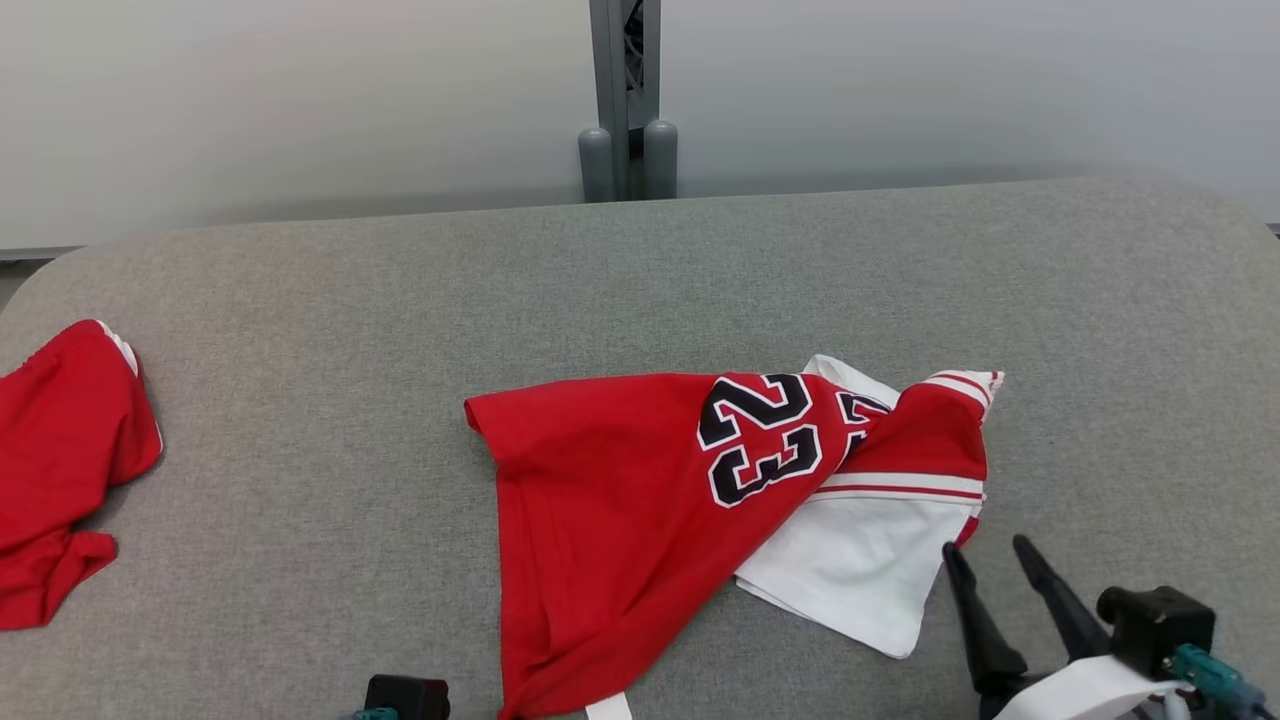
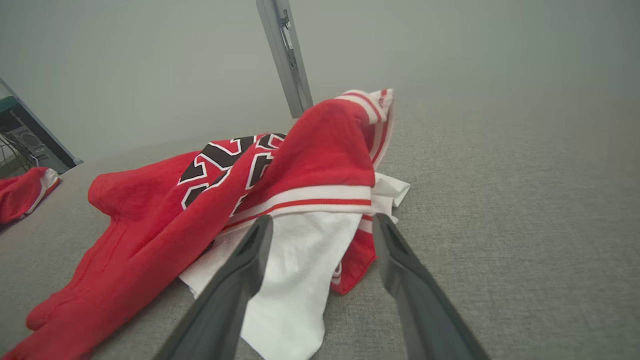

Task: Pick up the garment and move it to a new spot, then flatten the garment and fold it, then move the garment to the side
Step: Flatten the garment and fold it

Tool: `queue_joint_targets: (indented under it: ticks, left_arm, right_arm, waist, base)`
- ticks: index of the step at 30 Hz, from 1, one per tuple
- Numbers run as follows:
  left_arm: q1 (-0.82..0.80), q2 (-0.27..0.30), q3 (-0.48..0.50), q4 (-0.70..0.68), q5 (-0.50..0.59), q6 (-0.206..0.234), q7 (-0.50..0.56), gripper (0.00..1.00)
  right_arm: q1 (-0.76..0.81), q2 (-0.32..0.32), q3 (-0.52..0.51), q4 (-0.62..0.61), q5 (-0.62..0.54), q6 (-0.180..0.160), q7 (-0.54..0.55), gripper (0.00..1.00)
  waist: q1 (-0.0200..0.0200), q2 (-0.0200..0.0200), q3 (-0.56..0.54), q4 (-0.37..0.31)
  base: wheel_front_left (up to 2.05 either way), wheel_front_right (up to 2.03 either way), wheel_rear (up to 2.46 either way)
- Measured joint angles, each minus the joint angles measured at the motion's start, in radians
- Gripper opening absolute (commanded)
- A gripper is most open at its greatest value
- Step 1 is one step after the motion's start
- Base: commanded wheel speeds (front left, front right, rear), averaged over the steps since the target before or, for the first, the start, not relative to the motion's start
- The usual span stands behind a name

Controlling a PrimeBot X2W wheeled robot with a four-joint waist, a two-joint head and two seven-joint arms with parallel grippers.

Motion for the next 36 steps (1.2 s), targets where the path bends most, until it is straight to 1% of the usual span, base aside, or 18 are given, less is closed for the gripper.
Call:
queue_joint_targets:
  ticks: [5,9,17,18,19,20,21,24,28,32,35,36]
  left_arm:
    - [-0.014,0.005,0.003,-0.003,0.000,-0.010,-0.017,0.00]
    - [-0.025,0.006,0.005,-0.018,0.005,-0.014,-0.035,0.00]
    - [-0.041,0.011,0.002,-0.031,0.018,-0.013,-0.047,0.00]
    - [-0.041,0.011,0.001,-0.032,0.018,-0.014,-0.048,0.00]
    - [-0.041,0.011,0.002,-0.036,0.018,-0.014,-0.056,0.00]
    - [-0.042,0.011,0.002,-0.039,0.019,-0.015,-0.061,0.00]
    - [-0.042,0.011,0.002,-0.042,0.020,-0.015,-0.063,0.00]
    - [-0.043,0.012,0.008,-0.055,0.027,-0.013,-0.090,0.00]
    - [-0.059,0.021,0.035,-0.094,0.042,0.000,-0.137,0.00]
    - [-0.082,0.044,0.086,-0.165,0.062,0.023,-0.194,0.00]
    - [-0.115,0.073,0.127,-0.222,0.085,0.045,-0.223,0.00]
    - [-0.127,0.084,0.141,-0.238,0.088,0.046,-0.229,0.00]
  right_arm:
    - [0.005,0.001,0.052,0.081,0.016,0.000,0.027,1.00]
    - [-0.006,0.001,0.100,0.180,0.039,0.000,0.034,1.00]
    - [-0.096,0.000,0.170,0.382,0.092,0.000,0.016,1.00]
    - [-0.107,0.000,0.174,0.402,0.104,0.000,0.016,0.62]
    - [-0.116,0.000,0.178,0.423,0.107,0.000,0.016,0.34]
    - [-0.126,-0.001,0.181,0.441,0.112,0.000,0.016,0.19]
    - [-0.133,-0.001,0.185,0.452,0.125,0.000,0.015,0.00]
    - [-0.147,-0.005,0.197,0.475,0.144,0.000,-0.006,0.00]
    - [-0.143,-0.013,0.202,0.444,0.161,0.000,-0.055,0.00]
    - [-0.146,-0.041,0.195,0.314,0.173,0.000,-0.113,0.00]
    - [-0.156,-0.074,0.147,0.199,0.135,0.000,-0.134,0.00]
    - [-0.163,-0.080,0.128,0.157,0.130,0.000,-0.134,0.00]
  waist:
    - [0.0000,0.0000,0.007,0.005]
    - [0.0000,0.0000,0.013,0.010]
    - [0.0000,0.0000,0.013,0.026]
    - [0.0000,0.0000,0.011,0.028]
    - [0.0000,0.0000,0.010,0.029]
    - [0.0000,0.0000,0.009,0.029]
    - [0.0000,0.0000,0.007,0.030]
    - [0.0001,0.0000,0.003,0.030]
    - [0.0001,0.0000,-0.008,0.027]
    - [0.0000,0.0000,-0.018,0.020]
    - [0.0000,0.0000,-0.024,0.013]
    - [0.0000,0.0000,-0.027,0.010]
  base:
    - [0.00,0.00,0.00]
    - [0.00,0.00,0.00]
    - [0.00,0.00,0.00]
    - [0.00,0.00,0.00]
    - [0.00,0.00,0.00]
    - [0.00,0.00,0.00]
    - [0.00,0.00,0.00]
    - [0.00,0.00,0.00]
    - [0.00,0.00,0.00]
    - [0.00,0.00,0.00]
    - [0.00,0.00,0.00]
    - [0.00,0.00,0.00]
